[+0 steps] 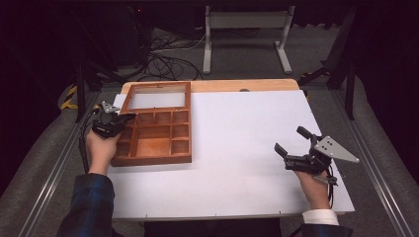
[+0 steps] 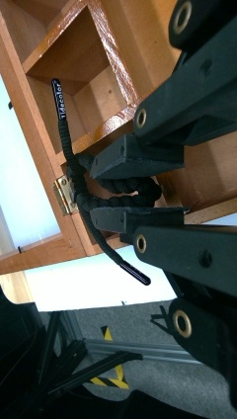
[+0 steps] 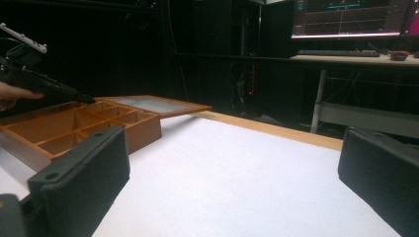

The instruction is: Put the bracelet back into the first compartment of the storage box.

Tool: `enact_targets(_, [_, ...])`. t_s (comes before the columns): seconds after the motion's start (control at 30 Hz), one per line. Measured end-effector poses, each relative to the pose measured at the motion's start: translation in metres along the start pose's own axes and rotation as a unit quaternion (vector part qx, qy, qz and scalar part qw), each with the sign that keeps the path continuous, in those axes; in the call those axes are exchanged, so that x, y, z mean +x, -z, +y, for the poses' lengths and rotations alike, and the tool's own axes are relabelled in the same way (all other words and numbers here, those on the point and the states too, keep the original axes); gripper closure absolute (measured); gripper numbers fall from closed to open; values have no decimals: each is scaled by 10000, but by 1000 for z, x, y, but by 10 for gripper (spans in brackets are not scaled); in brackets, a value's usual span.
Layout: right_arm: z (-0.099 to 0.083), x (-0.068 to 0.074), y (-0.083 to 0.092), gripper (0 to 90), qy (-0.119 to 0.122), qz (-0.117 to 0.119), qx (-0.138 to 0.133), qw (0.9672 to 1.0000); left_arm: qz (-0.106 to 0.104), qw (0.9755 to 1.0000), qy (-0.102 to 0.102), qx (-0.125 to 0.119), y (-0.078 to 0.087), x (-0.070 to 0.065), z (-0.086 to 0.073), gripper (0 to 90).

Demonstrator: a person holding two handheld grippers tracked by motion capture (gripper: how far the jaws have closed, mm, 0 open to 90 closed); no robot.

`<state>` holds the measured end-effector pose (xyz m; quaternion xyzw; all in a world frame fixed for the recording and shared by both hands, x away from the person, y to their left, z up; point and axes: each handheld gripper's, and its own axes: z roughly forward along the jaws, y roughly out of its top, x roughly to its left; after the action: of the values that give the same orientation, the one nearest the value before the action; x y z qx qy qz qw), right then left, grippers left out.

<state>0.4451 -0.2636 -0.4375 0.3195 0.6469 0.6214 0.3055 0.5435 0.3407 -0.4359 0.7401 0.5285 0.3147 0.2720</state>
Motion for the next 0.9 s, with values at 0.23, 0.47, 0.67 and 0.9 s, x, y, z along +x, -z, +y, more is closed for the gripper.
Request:
enact_targets(0.23, [0, 0, 1, 1, 6, 68, -16, 10000, -33, 10000, -29, 22, -2, -1, 1, 746])
enact_targets(0.47, [1, 0, 1, 1, 15, 90, -25, 10000, -89, 10000, 13, 17, -3, 2, 2, 742])
enact_targets(0.67, [1, 0, 1, 2, 12, 87, -28, 10000, -116, 9999, 3, 36, -3, 2, 2, 741])
enact_targets(0.9, [1, -1, 2, 2, -26, 92, -42, 9999, -176, 9998, 29, 9, -4, 3, 2, 739])
